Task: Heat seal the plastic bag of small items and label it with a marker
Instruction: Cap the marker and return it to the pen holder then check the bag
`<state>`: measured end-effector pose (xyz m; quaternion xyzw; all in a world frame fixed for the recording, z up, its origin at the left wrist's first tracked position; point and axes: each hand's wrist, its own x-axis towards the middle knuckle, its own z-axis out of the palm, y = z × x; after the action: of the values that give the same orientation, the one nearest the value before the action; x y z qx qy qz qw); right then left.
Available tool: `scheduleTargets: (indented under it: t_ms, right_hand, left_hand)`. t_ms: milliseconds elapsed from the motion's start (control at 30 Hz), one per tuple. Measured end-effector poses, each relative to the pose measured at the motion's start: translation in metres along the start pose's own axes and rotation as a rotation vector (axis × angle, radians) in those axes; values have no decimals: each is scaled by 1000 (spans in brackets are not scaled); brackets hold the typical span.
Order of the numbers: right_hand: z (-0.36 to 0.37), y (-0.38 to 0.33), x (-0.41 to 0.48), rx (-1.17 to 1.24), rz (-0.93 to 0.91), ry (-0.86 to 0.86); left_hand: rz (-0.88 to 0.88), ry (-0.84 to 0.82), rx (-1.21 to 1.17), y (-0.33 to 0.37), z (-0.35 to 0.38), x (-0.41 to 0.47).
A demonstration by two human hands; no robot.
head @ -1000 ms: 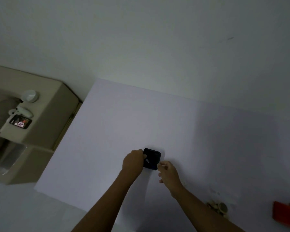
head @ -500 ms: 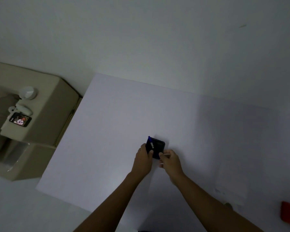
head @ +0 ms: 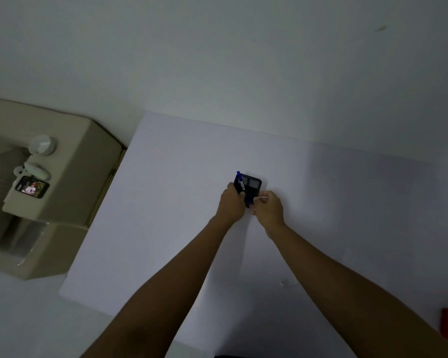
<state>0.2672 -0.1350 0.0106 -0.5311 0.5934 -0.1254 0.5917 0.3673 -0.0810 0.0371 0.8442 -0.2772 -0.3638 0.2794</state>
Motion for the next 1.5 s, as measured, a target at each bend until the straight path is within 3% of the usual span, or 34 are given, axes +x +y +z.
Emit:
scheduleTargets:
  t_ms: [133,200,300,400,500,633,767,1167,1333,1500]
  right_hand:
    - [1,2,1,-15,-22,-29]
    - [-2,7,-4,-35,-47,-38]
    - [-10,28,-12,-70,-62,-34]
    - [-24,53,-29,-115,-45,-16]
    - [-43,78,-54,-193,-48,23]
    - [-71,118,-90,-301,-19,90]
    - [-90,152,-115,-328,27,148]
    - [-95,172,-131,-230,21,123]
    - [-95,179,-133,-217,28,154]
    - [-96,176,-137,-219,-7,157]
  left_hand:
    - [-51,14,24,0,3,4]
    - [-36,113,108,-2,7,-5]
    - [121,322,274,-7,19,-31]
    - [322,365,395,-20,39,-66]
    - [419,221,372,-38,67,-101]
    - [406,-146,387,-63,104,-133]
    - [400,-293,426,-80,132,-145]
    - [520,-327,477,-74,161,-128]
    - [455,-349,454,-80,160,-130]
    - [312,-385,189,-83,150,-134]
